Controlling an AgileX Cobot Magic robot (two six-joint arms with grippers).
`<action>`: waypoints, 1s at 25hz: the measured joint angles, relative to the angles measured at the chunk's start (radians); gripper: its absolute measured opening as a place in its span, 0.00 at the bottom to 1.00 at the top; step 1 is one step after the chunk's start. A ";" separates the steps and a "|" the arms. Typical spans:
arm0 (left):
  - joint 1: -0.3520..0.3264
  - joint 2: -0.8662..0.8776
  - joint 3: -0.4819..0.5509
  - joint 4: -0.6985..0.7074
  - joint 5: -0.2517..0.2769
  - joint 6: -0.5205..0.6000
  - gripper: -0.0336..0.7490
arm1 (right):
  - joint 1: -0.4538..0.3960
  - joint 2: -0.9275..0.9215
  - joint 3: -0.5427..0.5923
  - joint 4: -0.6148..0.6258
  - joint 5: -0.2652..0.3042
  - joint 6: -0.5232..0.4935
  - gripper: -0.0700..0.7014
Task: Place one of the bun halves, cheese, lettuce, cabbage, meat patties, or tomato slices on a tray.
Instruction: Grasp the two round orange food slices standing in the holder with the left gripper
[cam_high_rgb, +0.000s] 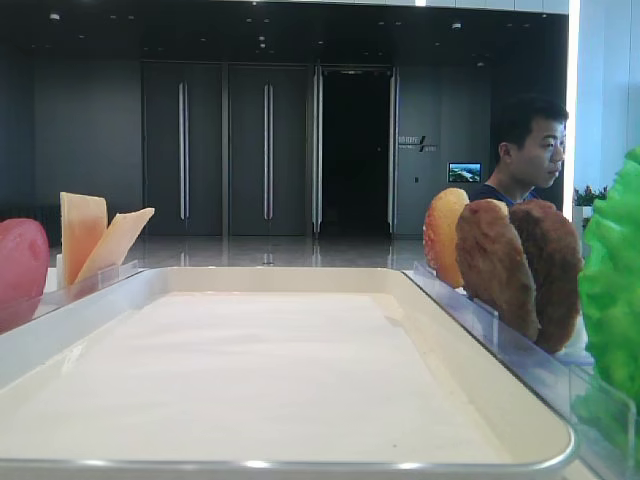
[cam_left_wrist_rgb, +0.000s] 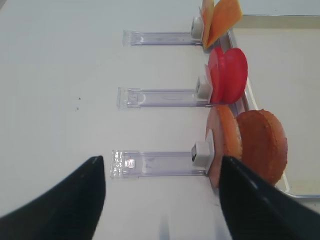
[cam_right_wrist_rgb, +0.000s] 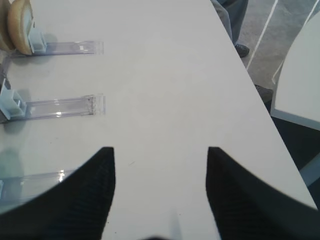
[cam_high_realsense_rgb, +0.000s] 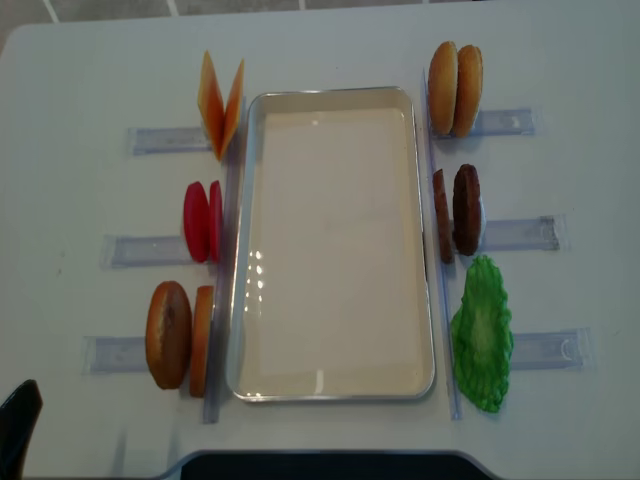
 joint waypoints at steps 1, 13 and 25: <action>0.000 0.000 0.000 0.000 0.000 0.000 0.73 | 0.000 0.000 0.000 0.000 0.000 0.000 0.63; 0.000 0.000 0.000 0.000 0.000 0.000 0.72 | 0.000 0.000 0.000 0.000 0.000 0.000 0.63; 0.000 0.207 -0.113 -0.014 0.018 0.000 0.67 | 0.000 0.000 0.000 0.000 0.000 0.000 0.63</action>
